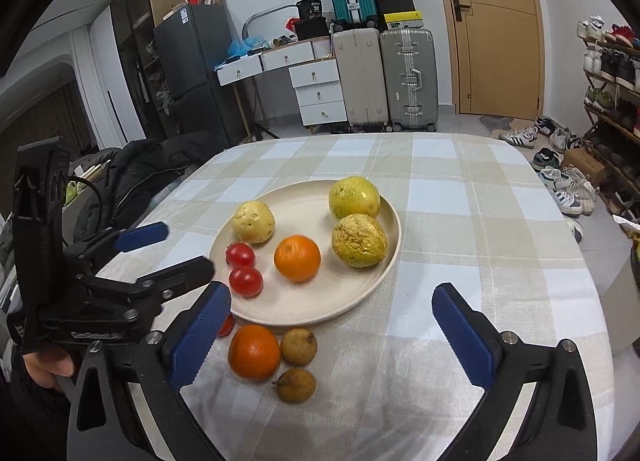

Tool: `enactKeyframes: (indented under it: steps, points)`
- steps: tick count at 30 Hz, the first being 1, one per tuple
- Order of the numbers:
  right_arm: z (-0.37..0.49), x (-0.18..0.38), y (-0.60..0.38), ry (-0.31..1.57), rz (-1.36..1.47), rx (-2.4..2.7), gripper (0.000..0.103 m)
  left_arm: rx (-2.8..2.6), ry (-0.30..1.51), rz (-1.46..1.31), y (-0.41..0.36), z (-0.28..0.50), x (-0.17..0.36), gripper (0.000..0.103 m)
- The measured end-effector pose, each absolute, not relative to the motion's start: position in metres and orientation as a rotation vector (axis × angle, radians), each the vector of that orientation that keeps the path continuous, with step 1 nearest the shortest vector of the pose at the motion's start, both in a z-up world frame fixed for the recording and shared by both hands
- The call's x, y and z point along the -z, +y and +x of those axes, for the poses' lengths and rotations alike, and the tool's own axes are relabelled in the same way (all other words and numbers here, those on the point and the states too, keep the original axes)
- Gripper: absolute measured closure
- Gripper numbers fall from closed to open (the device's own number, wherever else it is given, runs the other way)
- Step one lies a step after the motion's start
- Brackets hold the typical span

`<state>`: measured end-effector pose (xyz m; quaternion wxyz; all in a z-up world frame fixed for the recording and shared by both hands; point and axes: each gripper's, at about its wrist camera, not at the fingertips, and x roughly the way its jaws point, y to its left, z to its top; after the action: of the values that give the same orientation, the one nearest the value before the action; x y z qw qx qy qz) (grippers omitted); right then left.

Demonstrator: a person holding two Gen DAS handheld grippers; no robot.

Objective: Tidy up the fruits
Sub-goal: 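Withdraw both tools and move toward the remaining fruit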

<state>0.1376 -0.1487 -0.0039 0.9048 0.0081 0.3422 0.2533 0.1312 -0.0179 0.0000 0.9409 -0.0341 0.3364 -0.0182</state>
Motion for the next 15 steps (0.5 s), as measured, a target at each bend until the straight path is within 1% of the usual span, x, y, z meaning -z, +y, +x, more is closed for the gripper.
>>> enactKeyframes:
  steps: [15]
  points:
    - [0.112,0.005,-0.160,0.693,0.042,-0.501,0.000,0.002,0.670,-0.066,-0.009,0.077,-0.007,0.001]
